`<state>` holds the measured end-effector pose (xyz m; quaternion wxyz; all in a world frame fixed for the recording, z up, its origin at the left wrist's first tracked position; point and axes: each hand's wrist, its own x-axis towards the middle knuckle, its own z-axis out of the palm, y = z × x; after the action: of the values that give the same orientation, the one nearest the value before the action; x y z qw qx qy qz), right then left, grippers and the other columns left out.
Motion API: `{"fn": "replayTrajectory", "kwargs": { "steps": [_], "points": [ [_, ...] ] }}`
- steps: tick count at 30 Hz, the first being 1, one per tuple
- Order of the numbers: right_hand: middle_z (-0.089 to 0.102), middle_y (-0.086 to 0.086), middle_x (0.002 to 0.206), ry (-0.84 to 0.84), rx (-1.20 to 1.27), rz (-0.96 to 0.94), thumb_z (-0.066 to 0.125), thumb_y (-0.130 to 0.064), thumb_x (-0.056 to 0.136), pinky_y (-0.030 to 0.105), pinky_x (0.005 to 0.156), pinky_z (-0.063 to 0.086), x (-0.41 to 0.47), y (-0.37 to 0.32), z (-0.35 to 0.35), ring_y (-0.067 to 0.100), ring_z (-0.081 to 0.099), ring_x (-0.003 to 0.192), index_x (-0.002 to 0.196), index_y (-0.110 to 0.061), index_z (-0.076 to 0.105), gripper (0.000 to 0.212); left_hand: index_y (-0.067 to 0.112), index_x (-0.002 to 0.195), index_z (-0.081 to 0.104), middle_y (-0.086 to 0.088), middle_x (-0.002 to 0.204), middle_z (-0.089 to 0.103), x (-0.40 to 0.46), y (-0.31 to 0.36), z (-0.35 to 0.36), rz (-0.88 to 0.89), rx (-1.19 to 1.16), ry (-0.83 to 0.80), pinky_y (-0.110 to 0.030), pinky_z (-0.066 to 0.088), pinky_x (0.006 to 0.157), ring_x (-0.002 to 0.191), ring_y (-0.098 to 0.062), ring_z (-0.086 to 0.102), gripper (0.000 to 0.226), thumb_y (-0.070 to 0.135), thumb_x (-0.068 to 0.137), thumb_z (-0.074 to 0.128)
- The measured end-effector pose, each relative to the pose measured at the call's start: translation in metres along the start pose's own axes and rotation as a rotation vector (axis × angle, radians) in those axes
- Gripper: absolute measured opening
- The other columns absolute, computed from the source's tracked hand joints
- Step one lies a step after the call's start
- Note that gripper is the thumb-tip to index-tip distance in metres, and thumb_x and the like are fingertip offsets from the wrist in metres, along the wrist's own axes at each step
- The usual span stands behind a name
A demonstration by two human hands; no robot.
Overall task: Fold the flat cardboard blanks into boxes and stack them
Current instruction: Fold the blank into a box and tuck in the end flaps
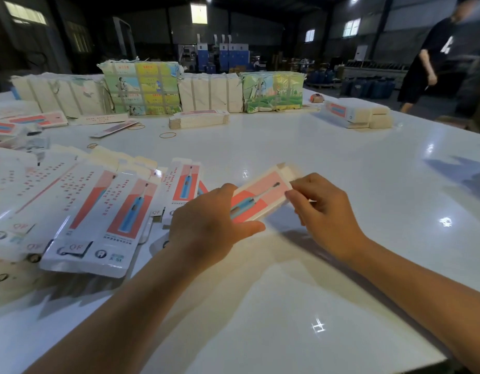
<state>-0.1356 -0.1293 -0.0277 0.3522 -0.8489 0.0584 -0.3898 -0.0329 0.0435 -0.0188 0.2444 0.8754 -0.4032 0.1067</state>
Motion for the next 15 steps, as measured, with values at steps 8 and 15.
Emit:
{"fn": "replayTrajectory", "kwargs": {
  "steps": [8,15],
  "points": [
    [0.056,-0.013,0.063,-0.048,0.371,0.267,0.053,-0.005,0.094,0.021,0.046,0.044,0.0054,0.0031,-0.0031,0.007,0.048,0.048,0.132,-0.034,0.036,0.051,0.034,0.116,0.047,0.018,0.097,0.051,-0.0005,0.0030,0.0019,0.001,0.027,-0.011,-0.022,0.038,0.061,0.077,-0.009,0.051,0.058,0.069,0.071,0.057],
    [0.056,-0.013,0.069,-0.030,0.161,0.124,0.051,-0.002,0.092,0.018,0.057,0.040,0.0018,-0.0028,-0.0031,0.006,0.050,0.058,0.090,-0.026,0.067,0.029,0.033,0.119,0.046,0.013,0.114,0.059,-0.0011,0.0034,0.0021,0.013,0.043,-0.036,-0.022,0.038,0.065,0.080,-0.009,0.051,0.057,0.066,0.074,0.058]
  ]
}}
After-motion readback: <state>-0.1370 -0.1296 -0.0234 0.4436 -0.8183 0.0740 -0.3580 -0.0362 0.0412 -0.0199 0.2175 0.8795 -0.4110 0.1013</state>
